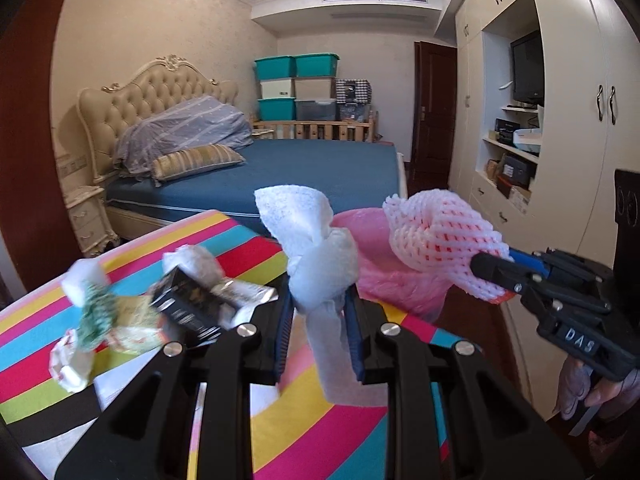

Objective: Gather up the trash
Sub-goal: 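Carry both items to the pink bin and open both grippers over it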

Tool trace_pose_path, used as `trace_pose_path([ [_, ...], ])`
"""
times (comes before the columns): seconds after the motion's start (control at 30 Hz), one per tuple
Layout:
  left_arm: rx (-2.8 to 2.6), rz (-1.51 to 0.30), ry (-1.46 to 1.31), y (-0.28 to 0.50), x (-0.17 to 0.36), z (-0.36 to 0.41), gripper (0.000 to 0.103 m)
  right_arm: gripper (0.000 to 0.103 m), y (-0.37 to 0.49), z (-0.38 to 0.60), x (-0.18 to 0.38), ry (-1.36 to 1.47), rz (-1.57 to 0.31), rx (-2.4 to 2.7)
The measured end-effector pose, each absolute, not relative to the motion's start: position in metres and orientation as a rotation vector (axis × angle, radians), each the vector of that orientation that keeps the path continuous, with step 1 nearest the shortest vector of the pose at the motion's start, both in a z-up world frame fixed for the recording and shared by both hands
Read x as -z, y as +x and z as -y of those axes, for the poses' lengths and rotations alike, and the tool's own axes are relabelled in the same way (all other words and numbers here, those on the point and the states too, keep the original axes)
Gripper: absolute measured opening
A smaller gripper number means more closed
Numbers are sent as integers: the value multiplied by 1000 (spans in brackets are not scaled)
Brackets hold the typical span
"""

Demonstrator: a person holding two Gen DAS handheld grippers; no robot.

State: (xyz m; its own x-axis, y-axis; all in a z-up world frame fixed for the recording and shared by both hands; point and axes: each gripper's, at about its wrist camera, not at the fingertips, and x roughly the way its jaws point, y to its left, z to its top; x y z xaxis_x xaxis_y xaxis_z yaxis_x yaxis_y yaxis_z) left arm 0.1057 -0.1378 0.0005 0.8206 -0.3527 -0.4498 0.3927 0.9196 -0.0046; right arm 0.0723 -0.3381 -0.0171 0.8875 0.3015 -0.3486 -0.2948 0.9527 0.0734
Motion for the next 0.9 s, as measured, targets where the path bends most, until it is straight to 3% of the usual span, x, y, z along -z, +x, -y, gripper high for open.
trace_pose_path([
  [0.77, 516, -582, 59, 253, 18, 255, 27, 23, 200, 442, 19, 89, -416, -194],
  [0.87, 510, -587, 50, 267, 22, 258, 31, 26, 217, 450, 27, 117, -435, -213],
  [0.9, 507, -589, 46, 270, 24, 259, 39, 28, 223, 451, 31, 123, -449, -204],
])
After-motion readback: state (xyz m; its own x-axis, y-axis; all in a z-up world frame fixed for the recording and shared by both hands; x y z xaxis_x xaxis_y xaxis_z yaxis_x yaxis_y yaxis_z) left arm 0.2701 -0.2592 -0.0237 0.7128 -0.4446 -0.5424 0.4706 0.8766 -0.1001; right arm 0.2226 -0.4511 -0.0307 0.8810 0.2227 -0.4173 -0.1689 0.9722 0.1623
